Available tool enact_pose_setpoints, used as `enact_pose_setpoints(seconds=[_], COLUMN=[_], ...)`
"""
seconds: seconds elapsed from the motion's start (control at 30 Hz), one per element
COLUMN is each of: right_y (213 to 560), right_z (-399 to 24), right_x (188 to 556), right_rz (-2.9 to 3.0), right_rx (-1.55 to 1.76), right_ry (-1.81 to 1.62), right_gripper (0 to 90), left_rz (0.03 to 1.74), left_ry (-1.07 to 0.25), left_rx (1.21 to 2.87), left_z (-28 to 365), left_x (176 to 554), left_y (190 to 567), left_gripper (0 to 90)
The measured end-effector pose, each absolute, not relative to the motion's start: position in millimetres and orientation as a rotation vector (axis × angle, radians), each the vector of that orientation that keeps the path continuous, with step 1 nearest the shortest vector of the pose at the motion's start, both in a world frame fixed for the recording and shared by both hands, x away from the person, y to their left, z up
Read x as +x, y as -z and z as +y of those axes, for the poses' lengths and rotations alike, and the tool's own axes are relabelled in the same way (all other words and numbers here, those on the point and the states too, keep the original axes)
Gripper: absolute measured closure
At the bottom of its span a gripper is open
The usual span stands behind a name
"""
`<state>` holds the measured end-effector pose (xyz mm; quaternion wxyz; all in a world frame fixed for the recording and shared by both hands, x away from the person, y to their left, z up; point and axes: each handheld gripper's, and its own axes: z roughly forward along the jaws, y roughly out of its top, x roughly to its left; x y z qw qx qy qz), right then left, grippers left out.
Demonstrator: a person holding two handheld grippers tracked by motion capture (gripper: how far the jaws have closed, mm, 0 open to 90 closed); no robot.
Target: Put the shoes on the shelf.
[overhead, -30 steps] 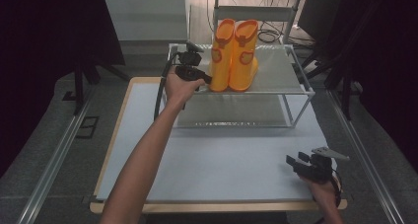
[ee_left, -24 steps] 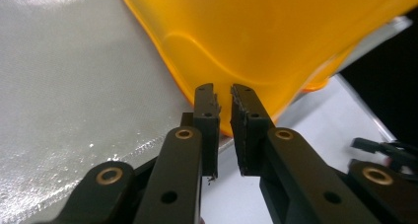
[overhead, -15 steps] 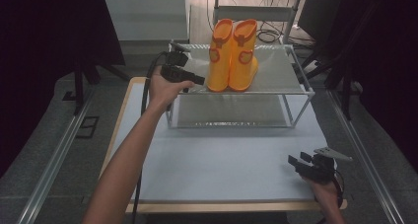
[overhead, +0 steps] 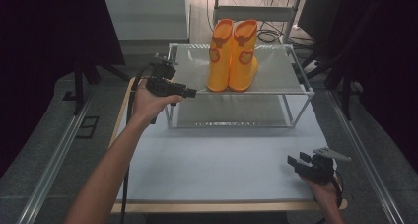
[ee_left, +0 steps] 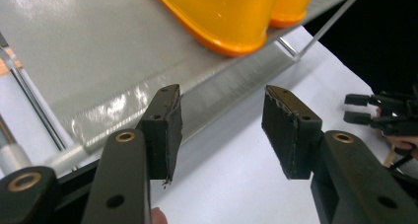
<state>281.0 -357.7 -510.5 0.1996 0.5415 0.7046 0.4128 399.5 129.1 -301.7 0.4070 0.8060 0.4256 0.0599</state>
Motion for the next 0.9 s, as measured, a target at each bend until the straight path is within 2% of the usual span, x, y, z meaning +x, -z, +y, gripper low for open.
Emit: enact_pose_setpoints(seconds=[0.57,0.9], right_y=[511,511], right_z=[-357,-356], right_x=[281,281], right_rz=[1.975,1.974], right_rx=[1.512,1.508], right_ry=[-1.151,-1.150], right_gripper=[39.8,39.8], left_rz=[0.993,1.005], left_ry=[-0.167,-0.128], left_rx=[2.039,2.057], left_z=[160,171], left_x=[348,329], left_y=[335,370], left_gripper=[46.9,45.9])
